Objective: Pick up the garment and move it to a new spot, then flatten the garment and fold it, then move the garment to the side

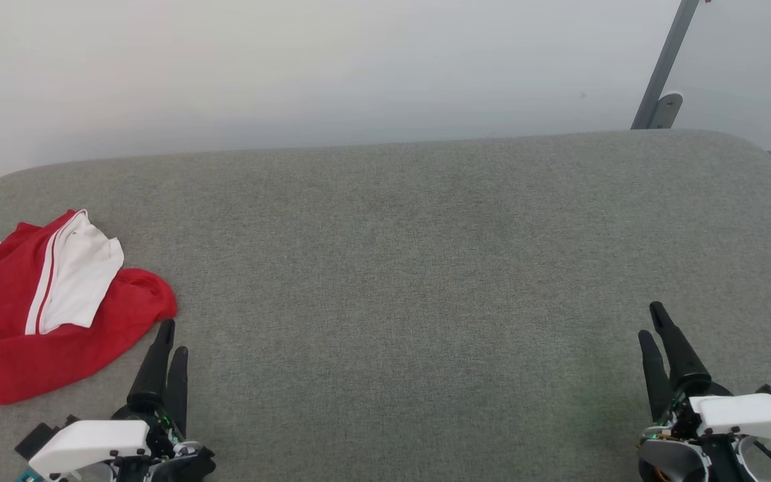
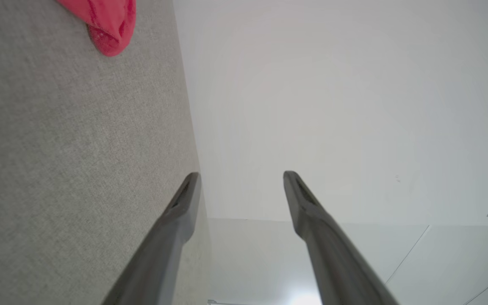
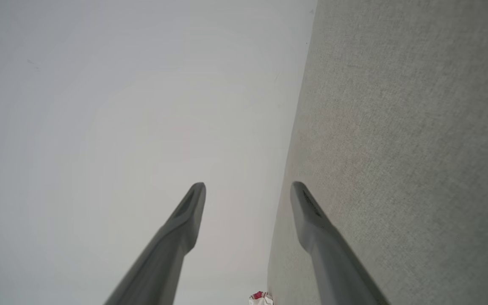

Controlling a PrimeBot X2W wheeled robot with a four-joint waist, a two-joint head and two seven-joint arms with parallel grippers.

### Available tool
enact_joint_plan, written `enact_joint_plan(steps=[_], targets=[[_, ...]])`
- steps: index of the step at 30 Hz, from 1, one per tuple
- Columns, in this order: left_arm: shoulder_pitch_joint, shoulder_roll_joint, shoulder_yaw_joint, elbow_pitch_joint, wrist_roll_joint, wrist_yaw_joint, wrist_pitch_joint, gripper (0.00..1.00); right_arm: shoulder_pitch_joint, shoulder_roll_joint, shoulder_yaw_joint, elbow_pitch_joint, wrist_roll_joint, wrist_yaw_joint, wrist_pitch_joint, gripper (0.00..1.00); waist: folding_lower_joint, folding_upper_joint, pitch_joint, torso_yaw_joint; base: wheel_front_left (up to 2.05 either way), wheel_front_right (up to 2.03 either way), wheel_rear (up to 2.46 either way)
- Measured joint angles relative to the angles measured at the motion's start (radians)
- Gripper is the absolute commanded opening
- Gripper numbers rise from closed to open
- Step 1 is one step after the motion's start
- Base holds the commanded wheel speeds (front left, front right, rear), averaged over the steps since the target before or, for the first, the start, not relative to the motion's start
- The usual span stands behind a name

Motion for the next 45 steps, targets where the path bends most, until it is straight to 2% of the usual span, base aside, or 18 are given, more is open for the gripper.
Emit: enact_joint_plan(steps=[7,18,33,45], targets=[[0.007,0.031,-0.019,-0.032,0.085,0.036,-0.040,1.00,-0.004,-0.022,0.028,0.002,-0.117,0.000,-0.028,1.00,0.0000,0.0000,-0.001,0.000,0.00,0.00,0.00],[0.008,0.092,-0.072,-0.049,0.320,0.090,-0.088,1.00,-0.024,-0.044,0.054,0.021,-0.357,0.000,-0.041,1.00,0.0000,0.0000,-0.003,0.000,0.00,0.00,0.00],[0.020,0.111,-0.083,-0.061,0.517,0.087,-0.145,1.00,-0.044,-0.049,0.067,0.035,-0.583,0.000,-0.091,1.00,0.0000,0.0000,-0.005,-0.001,0.00,0.00,0.00],[0.027,0.118,-0.086,-0.071,0.654,0.075,-0.182,1.00,-0.057,-0.058,0.083,0.043,-0.706,0.000,-0.115,1.00,0.0000,0.0000,-0.006,0.000,0.00,0.00,0.00]])
